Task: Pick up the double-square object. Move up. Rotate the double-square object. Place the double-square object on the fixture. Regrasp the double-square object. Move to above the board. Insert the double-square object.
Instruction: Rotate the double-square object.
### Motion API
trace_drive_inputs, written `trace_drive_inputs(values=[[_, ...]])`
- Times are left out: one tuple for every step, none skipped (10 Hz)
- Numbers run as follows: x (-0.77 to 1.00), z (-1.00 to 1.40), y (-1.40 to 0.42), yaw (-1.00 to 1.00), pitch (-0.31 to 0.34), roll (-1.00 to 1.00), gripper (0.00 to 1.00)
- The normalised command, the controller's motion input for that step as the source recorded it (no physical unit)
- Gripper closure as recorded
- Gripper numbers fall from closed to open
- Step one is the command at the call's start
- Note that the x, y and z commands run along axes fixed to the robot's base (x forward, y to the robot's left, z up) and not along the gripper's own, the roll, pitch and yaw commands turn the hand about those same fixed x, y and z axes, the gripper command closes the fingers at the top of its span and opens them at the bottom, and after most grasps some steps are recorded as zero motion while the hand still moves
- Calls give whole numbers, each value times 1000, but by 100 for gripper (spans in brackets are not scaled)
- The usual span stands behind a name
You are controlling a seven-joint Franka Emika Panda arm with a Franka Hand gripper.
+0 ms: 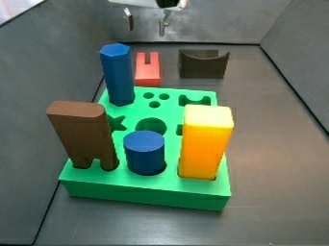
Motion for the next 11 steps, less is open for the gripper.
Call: trace_drive_inputs(values=[[33,-31,1,1000,-45,-10,0],[32,-32,1,776,-53,-12,0],[31,-33,0,532,-53,-12,0],[29,-34,0,345,-52,-12,0],[28,-34,0,220,-52,-12,0],[0,-1000,0,0,0,0,0],[6,-1000,0,-59,-9,0,0],[15,-1000,-1,-56,-23,-8,0],[21,-1000,2,-45,-33,-22,0],[29,-1000,6,-32,-39,-40,0],[41,-1000,9,-12,-42,-72,0]])
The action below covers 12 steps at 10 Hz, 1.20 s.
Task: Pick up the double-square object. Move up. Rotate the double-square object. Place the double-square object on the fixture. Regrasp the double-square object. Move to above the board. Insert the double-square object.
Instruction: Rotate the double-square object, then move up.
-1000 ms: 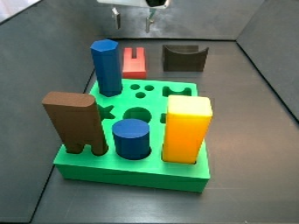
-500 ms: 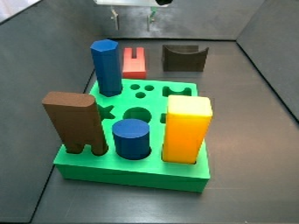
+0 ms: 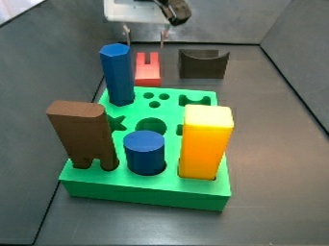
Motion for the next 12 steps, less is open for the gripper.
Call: trace_drive_inputs(values=[[46,-994,11,-6,-42,-83,0],[49,-839,12,1,-43,-102,0],[51,-768,12,4,-45,-111,0],[49,-636,13,8,-49,-125,0],[45,-511,15,6,-60,-134,0],[39,-424,16,5,-70,-141,0],[39,-337,16,4,-73,-149,0],[36,-255,17,2,-76,-155,0],[0,0,0,0,0,0,100],[0,833,0,0,0,0,100],[-15,809,1,-1,12,1,100],[-25,719,5,-5,28,10,100]])
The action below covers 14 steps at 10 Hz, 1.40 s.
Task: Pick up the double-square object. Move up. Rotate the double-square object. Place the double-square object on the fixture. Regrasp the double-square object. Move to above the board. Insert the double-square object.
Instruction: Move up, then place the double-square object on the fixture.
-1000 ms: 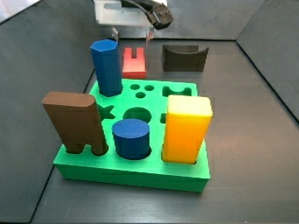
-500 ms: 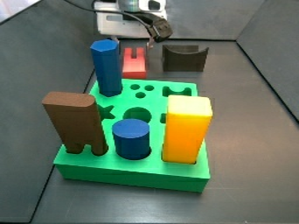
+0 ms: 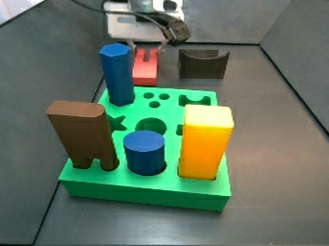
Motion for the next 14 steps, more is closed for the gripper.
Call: trace_drive_inputs(values=[[-22,600,5,-11,36,25,100],[-17,466,3,-14,46,40,100],[-18,281,5,-17,56,64,100],[0,1000,0,0,0,0,100],[-3,1000,-1,-1,7,18,100],[-8,1000,1,-6,14,29,100],[-16,1000,3,-12,23,52,100],[-19,1000,2,-12,27,61,100],[-25,1000,2,-4,38,75,100],[-30,1000,2,6,46,88,100],[-32,1000,3,11,49,100,100],[-32,956,1,15,54,106,100],[-26,818,0,20,58,108,100],[-18,630,-1,28,67,104,100]])
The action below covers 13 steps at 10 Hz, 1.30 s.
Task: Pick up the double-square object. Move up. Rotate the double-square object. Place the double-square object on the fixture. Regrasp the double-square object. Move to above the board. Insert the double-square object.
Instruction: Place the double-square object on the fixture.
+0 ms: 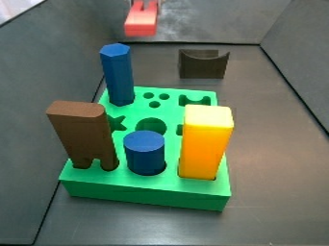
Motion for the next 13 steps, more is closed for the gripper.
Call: trace_drive_inputs(values=[[-11,488,3,26,73,95,100],[-3,294,6,27,83,93,100],[-2,195,3,28,87,94,100],[1000,-15,-575,-100,146,-72,100],[1000,-28,-565,-90,152,-78,100],[1000,-24,-469,-44,152,-82,100],[1000,-20,-425,-31,152,-89,100],[1000,-13,-368,-7,155,-90,100],[1000,-11,-341,3,156,-87,100],[1000,-11,-289,15,147,-78,100],[1000,-10,-229,22,142,-67,100],[1000,-2,-194,26,145,-61,100],[1000,-2,-167,27,148,-59,100]])
